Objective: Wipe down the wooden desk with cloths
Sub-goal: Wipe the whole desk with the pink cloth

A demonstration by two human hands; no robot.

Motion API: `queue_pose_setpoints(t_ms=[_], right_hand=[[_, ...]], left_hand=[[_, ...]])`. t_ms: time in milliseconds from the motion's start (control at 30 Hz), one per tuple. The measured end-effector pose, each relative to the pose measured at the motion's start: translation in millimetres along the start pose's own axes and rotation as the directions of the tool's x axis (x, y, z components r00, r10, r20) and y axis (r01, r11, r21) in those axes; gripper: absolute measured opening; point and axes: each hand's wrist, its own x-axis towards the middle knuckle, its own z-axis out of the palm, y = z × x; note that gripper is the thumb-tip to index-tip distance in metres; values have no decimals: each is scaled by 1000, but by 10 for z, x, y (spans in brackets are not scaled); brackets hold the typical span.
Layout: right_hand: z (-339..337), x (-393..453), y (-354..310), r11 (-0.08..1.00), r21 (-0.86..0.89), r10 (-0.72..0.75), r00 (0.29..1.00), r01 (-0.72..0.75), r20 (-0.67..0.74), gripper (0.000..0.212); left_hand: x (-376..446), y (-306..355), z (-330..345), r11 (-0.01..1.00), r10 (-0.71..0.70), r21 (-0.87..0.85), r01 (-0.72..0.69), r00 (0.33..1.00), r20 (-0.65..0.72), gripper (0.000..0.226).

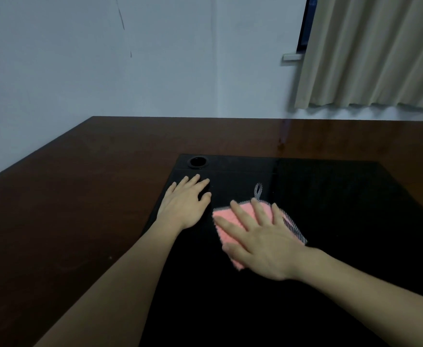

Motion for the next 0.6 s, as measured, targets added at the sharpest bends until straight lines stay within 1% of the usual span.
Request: queue_pose_setpoints(t_ms=[100,167,333,433,533,600], right_hand=[[-15,-40,21,1000,-6,-22,1000,22,6,65],[-59,109,124,1000,-14,-11,1000,11,4,62],[-195,793,513,992,10,126,992,-125,-27,60],[-296,1134,626,985,40,169,985,-168,-38,59],[-333,1264,633,987,51,157,987,-155,-40,57],[-317,1209,631,992,46,115,993,-113,-37,55]], left_hand=[[2,-5,10,1000,-3,4,3,1000,-3,53],[8,-15,7,1000,-2,-4,2,1000,0,53],[-7,-11,2,1000,-9,-19,9,1000,-7,53],[-6,-2,-13,1000,-15,-7,15,1000,6,53],[-17,19,-21,999,-31,16,31,1000,-2,55],[-26,39,-22,997,-57,52,58,998,-12,58]])
